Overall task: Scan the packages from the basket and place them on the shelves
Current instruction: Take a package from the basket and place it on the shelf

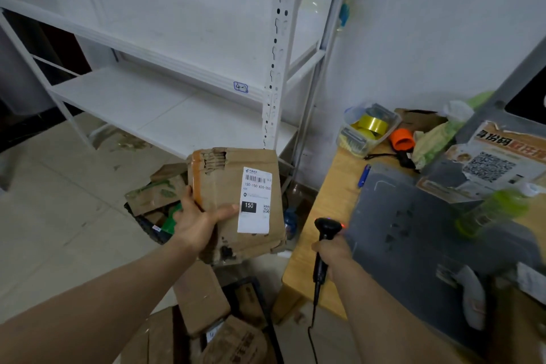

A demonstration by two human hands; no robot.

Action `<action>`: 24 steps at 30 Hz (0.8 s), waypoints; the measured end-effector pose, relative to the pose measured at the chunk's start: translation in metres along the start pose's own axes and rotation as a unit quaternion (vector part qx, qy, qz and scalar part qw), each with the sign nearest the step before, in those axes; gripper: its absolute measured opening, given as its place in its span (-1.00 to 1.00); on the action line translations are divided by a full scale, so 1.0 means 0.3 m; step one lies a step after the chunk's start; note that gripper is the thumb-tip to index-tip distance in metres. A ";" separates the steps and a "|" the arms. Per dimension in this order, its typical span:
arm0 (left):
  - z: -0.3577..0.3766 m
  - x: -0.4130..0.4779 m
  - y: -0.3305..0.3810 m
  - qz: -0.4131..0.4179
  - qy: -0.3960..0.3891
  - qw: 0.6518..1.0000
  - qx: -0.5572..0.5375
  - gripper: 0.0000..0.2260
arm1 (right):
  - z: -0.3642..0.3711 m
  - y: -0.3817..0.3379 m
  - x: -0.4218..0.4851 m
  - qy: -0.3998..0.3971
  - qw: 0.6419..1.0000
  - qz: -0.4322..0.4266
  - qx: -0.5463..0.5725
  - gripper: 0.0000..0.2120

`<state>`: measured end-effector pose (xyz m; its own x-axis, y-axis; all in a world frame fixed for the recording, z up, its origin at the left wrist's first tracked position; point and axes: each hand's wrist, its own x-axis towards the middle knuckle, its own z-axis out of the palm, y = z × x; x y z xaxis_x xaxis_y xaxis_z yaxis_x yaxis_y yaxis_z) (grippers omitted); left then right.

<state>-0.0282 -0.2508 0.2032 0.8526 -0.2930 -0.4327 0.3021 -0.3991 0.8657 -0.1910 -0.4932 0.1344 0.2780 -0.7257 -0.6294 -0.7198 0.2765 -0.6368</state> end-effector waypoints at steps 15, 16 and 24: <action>-0.022 -0.015 0.007 -0.020 -0.049 0.998 0.016 0.18 | -0.036 -0.006 -0.053 0.071 0.990 -0.032 -0.115 -0.40; -0.033 -0.020 0.013 -0.021 -0.050 0.998 0.014 0.16 | -0.038 -0.023 -0.074 0.098 0.986 -0.046 -0.127 -0.41; -0.164 -0.044 0.092 0.017 -0.078 0.996 -0.026 0.15 | 0.047 -0.215 -0.316 0.000 0.989 -0.138 -0.043 -0.66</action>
<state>-0.0102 -0.2153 0.2449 0.7876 -0.4382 -0.4333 0.2992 -0.3428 0.8905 -0.1618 -0.4334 0.2290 0.4720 -0.7658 -0.4368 -0.6674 0.0133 -0.7445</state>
